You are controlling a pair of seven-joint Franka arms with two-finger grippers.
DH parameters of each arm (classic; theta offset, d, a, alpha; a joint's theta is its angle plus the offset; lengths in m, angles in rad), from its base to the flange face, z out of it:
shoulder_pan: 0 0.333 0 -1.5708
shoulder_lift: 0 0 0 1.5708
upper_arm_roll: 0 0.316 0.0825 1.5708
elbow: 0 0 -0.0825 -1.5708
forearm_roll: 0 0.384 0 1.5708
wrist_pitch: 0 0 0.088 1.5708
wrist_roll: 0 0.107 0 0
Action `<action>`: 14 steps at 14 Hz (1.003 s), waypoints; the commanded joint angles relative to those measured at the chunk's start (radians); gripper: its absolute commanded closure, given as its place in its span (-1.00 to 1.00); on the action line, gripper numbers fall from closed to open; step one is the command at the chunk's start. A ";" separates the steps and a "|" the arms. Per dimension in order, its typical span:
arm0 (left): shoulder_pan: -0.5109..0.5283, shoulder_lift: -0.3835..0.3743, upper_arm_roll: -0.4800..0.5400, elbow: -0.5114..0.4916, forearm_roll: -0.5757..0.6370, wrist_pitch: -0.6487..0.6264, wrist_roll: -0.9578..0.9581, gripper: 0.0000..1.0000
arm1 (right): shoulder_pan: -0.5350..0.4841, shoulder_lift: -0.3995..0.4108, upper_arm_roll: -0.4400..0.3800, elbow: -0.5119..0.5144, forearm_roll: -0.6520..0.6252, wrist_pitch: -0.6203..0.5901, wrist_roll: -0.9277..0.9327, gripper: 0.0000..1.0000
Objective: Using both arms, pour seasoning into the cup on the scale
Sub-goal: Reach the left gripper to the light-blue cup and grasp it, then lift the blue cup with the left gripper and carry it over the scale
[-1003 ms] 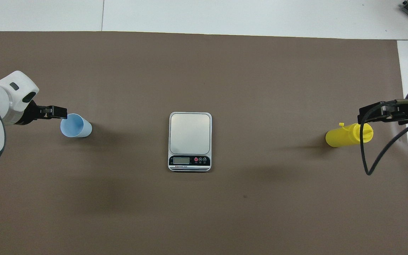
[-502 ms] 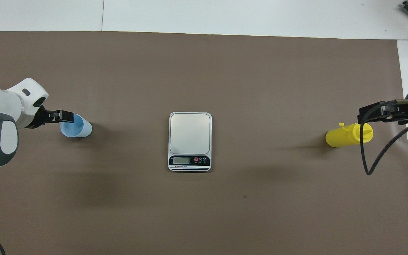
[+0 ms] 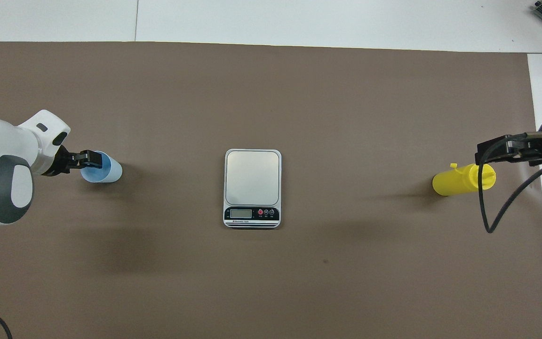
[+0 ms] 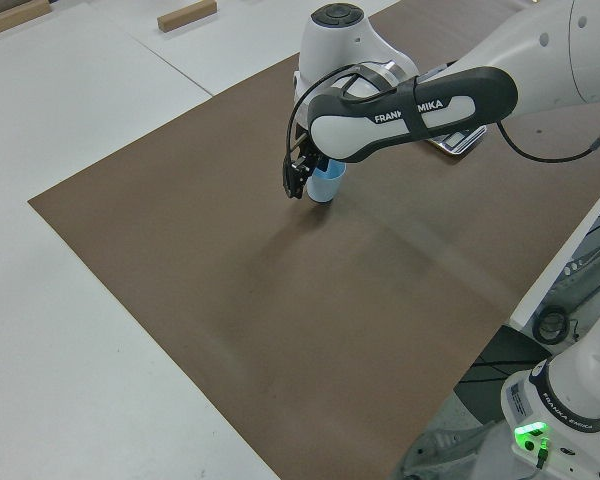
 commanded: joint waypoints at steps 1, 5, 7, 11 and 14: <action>0.006 -0.010 -0.008 -0.023 -0.001 0.023 -0.023 0.95 | -0.014 -0.023 0.004 -0.028 0.018 0.008 -0.031 -1.00; 0.005 -0.004 -0.008 0.009 0.001 -0.032 -0.017 1.00 | -0.014 -0.023 0.004 -0.028 0.018 0.008 -0.031 -1.00; 0.002 0.002 -0.008 0.096 0.001 -0.120 -0.015 1.00 | -0.014 -0.023 0.004 -0.028 0.018 0.008 -0.031 -1.00; -0.006 0.002 -0.013 0.250 -0.002 -0.234 -0.020 1.00 | -0.014 -0.025 0.004 -0.028 0.018 0.008 -0.031 -1.00; -0.090 0.020 -0.013 0.388 -0.033 -0.354 -0.108 1.00 | -0.014 -0.023 0.004 -0.028 0.018 0.008 -0.030 -1.00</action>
